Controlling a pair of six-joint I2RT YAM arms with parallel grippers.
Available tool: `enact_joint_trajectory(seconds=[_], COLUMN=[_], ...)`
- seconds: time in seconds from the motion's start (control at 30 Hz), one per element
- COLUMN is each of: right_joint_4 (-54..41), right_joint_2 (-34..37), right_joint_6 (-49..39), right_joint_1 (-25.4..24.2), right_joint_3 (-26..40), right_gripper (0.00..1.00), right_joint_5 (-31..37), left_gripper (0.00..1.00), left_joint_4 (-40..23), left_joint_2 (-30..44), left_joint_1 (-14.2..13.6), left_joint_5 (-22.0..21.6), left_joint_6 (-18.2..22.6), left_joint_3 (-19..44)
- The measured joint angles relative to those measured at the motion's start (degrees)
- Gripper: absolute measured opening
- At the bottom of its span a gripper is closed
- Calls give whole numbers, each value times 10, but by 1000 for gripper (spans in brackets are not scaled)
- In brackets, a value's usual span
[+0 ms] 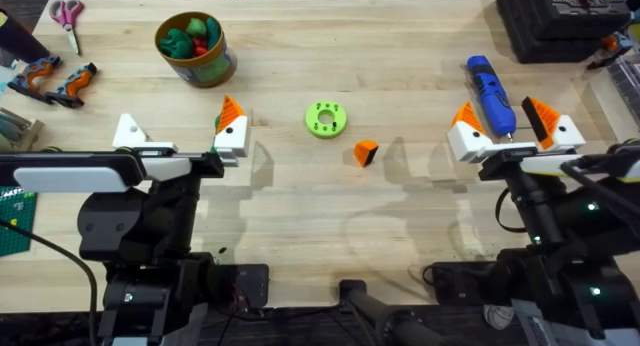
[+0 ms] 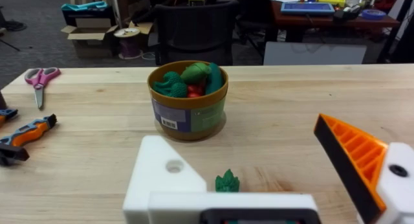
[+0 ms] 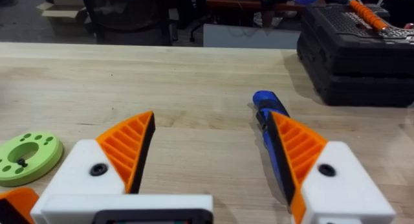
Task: Pick up the gripper from the table and insert it into the empty holder that is missing its gripper. Then pick up a screw, insert it into the mounting hole, and use the screwdriver to tighten it. Finally, clean up the table by picking up the vegetable and placing it into the bucket.
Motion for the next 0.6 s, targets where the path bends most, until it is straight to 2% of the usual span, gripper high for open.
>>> enact_joint_trajectory(seconds=[0.4,0.5,0.6], right_joint_4=[-7,-21,-98], right_joint_2=[0,0,1], right_joint_6=[1,1,0], right_joint_1=[0,0,0], right_joint_3=[1,4,41], right_gripper=[993,993,993], right_joint_5=[0,1,-2], left_gripper=[986,986,986], left_joint_4=[-11,-40,-89], left_joint_2=[0,0,0], left_joint_1=[0,0,0], left_joint_5=[0,0,0], left_joint_6=[0,0,0], left_joint_3=[0,2,25])
